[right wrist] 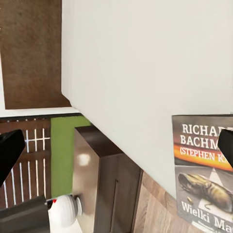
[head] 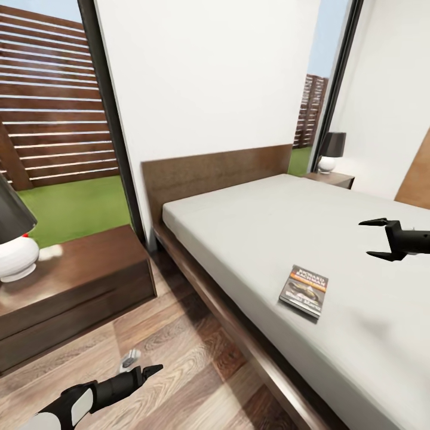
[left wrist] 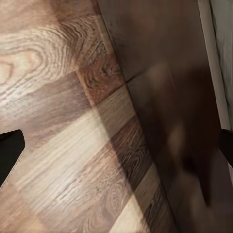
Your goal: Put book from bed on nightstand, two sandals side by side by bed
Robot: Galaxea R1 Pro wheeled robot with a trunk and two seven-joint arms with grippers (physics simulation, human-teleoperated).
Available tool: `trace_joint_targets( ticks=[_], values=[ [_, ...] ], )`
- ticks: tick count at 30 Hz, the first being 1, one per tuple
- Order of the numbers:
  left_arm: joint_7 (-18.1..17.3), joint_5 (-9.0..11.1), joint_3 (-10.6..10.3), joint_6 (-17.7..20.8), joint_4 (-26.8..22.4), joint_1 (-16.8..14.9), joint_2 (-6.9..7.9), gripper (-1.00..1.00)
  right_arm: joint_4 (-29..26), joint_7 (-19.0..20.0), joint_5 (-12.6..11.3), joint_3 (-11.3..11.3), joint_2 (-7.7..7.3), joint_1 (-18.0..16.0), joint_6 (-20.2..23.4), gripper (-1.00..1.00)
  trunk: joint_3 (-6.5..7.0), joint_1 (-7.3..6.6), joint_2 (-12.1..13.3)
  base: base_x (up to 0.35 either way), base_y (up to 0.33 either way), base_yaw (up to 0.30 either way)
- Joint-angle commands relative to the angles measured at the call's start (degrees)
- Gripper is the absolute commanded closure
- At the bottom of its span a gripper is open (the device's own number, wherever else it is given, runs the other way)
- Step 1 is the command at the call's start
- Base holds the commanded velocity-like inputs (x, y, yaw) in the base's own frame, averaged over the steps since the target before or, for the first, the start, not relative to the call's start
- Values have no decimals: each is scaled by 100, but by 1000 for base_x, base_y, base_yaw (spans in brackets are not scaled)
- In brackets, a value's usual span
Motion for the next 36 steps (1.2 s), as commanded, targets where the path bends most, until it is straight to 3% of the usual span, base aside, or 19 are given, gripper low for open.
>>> trace_joint_targets(
  ticks=[1, 36],
  values=[
    [-11, 58, -15, 60, 0, -2, 2, -100, -1, -39, -55, 26, -6, -8, 0, -100, -6, 0, -2, 108, 69, 0],
    [-14, 58, -15, 60, 0, -2, 15, -100, -1, -64, -20, 26, -5, -8, 0, -100, -6, 0, -2, 113, 101, 0]
  ],
)
